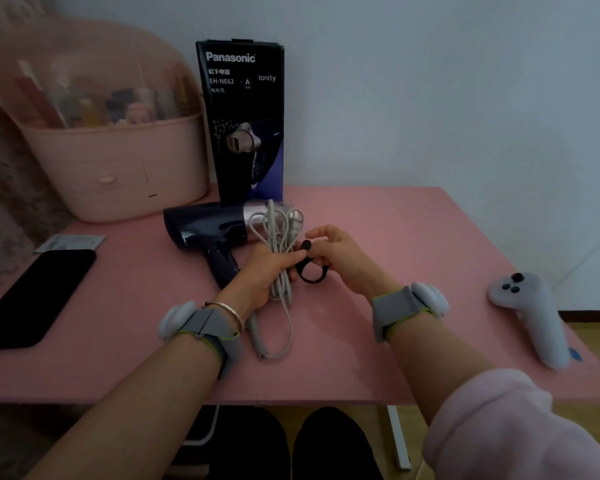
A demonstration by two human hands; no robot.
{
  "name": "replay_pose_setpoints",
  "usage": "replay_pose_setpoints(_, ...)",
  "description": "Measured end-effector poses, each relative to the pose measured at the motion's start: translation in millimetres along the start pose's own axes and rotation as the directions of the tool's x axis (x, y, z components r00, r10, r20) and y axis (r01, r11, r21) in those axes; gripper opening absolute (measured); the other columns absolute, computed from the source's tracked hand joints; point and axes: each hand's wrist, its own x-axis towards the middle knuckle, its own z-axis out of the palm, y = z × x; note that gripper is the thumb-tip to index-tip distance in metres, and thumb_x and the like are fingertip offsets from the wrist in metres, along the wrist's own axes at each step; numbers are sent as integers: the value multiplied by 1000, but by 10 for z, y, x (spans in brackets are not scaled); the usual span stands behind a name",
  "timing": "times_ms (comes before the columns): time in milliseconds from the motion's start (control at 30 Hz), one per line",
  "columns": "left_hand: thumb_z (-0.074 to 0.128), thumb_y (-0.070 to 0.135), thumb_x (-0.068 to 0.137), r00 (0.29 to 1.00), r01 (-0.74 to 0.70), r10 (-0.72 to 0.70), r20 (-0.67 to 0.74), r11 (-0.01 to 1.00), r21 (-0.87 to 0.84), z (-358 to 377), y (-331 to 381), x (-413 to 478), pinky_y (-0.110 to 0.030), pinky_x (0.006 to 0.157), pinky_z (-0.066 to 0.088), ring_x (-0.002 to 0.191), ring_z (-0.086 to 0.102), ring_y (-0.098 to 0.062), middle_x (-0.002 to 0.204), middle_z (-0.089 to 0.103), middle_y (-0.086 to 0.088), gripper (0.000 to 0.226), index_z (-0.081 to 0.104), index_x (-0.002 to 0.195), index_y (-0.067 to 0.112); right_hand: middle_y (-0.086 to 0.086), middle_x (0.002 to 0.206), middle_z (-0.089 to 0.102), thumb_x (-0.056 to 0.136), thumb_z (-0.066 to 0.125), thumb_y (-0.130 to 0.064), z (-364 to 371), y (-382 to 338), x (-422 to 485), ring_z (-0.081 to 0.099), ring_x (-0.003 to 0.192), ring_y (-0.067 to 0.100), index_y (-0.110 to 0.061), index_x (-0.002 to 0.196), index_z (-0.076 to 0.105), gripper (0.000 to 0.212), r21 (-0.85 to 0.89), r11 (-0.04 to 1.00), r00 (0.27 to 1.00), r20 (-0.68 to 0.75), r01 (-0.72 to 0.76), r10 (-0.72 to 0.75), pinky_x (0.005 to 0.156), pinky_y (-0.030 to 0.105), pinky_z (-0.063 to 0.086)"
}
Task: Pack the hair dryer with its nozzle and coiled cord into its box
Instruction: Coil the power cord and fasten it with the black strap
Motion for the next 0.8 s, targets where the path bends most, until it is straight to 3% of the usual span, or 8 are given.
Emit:
replay_pose_setpoints(167,61,-3,80,1000,-6,6,-8,1000,-11,-8,-5,7,-19,39,40,33,46,-9,36,51,4,21,55,63,9,4,61,45,77,50,9,-36,33,29,42,53,12,-15,83,52,24,45,999,992,-122,-20,26,45,16,35)
replay_pose_setpoints(333,58,-4,81,1000,-5,6,17,998,-55,-11,7,-11,-29,52,35,34,46,-11,40,51,-4,15,53,68,3,5,60,49,81,51,7,-119,111,32,43,54,13,-15,79,51,22,107,994,969,-248,18,9,50,19,34)
replay_pose_setpoints(467,56,-5,80,998,22,-17,55,996,-89,0,10,-4,-30,52,34,33,46,-12,38,53,-2,15,58,70,5,6,71,63,87,49,5,-159,94,33,56,56,9,-15,89,53,20,189,973,969,-229,134,-89,48,12,44)
replay_pose_setpoints(633,51,-7,83,995,4,4,96,997,-82,-10,1,7,-16,39,39,35,47,-8,52,67,-1,15,59,78,5,-8,64,71,86,49,10,-161,66,78,63,53,1,-2,103,56,22,270,923,931,-317,273,-182,59,13,51)
replay_pose_setpoints(733,52,-4,85,993,8,2,115,996,-91,-9,-4,10,-17,40,43,37,49,-7,52,67,-1,15,59,77,6,6,73,67,85,50,11,-166,10,69,61,48,0,7,106,57,23,179,933,905,-357,311,-233,58,13,51)
replay_pose_setpoints(800,53,-1,86,990,10,4,140,995,-100,-3,-4,1,-19,43,48,40,55,-9,50,65,-1,15,59,77,8,9,74,65,83,52,11,-134,-14,70,57,42,-1,5,99,60,19,52,964,912,-341,259,-227,51,12,48)
